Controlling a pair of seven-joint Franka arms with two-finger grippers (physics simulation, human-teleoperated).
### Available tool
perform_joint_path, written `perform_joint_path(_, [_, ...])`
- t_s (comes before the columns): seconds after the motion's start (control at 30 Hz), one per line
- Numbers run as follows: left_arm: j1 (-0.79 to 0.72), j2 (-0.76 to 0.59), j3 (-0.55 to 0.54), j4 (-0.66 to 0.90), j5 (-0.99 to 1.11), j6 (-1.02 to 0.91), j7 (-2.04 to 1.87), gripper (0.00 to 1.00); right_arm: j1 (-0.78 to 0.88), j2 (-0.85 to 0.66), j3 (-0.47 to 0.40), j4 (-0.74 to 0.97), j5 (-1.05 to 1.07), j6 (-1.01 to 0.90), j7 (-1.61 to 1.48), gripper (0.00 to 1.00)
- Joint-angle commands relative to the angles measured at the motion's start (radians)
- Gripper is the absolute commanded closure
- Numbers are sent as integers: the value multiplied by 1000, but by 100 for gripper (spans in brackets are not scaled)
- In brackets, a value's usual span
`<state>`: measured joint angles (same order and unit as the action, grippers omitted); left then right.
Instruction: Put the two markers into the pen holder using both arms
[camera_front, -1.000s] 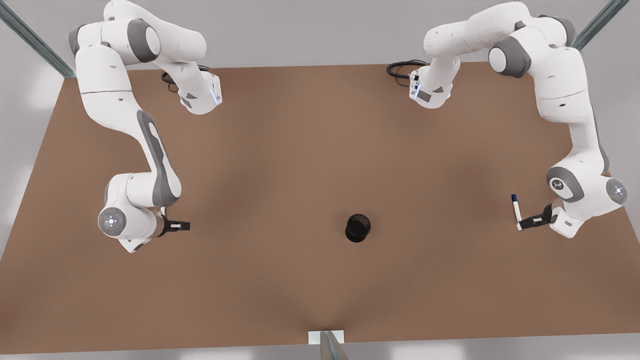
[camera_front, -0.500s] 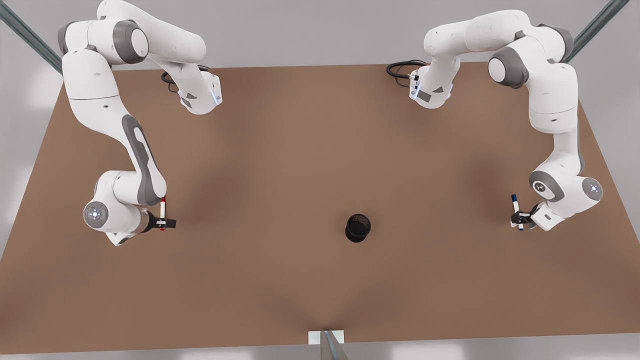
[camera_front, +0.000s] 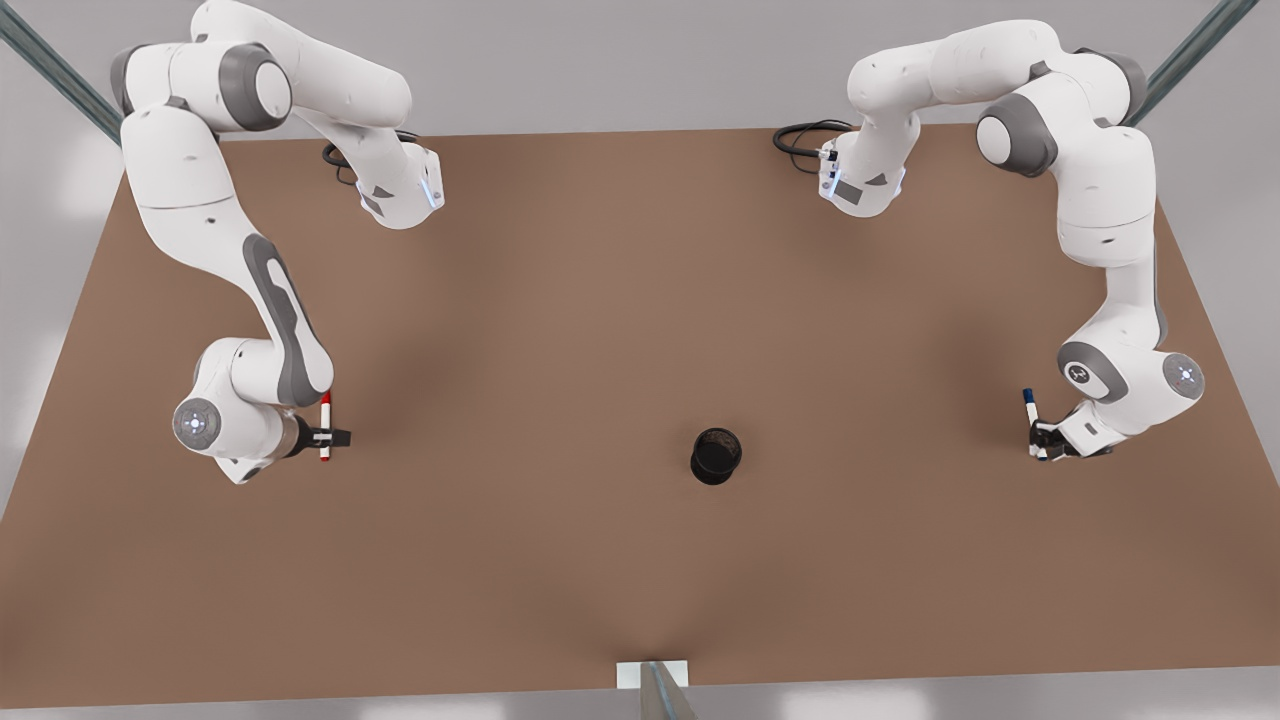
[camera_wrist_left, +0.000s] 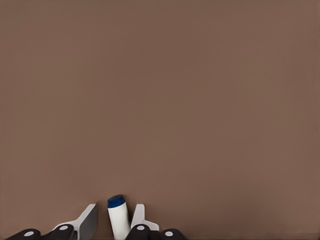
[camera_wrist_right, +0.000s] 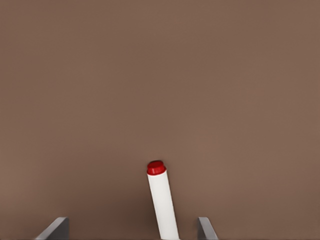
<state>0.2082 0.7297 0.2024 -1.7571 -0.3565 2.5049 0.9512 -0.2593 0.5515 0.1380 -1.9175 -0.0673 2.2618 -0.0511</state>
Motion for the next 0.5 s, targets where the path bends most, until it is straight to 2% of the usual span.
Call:
perform_joint_path(0.0, [0, -1, 0, -1, 1, 0, 127, 52, -9, 5, 0, 0, -12, 25, -78, 4])
perform_joint_path(0.1, [0, -7, 0, -4, -1, -8, 124, 65, -23, 18, 0, 0, -12, 36, -101, 4])
perform_joint_path(0.23, [0, -9, 0, -4, -1, -12, 124, 76, -23, 18, 0, 0, -12, 36, -101, 4])
perform_joint_path(0.47, [-4, -67, -23, -2, -24, -86, 120, 79, -20, 38, 0, 2, -14, 53, -101, 6])
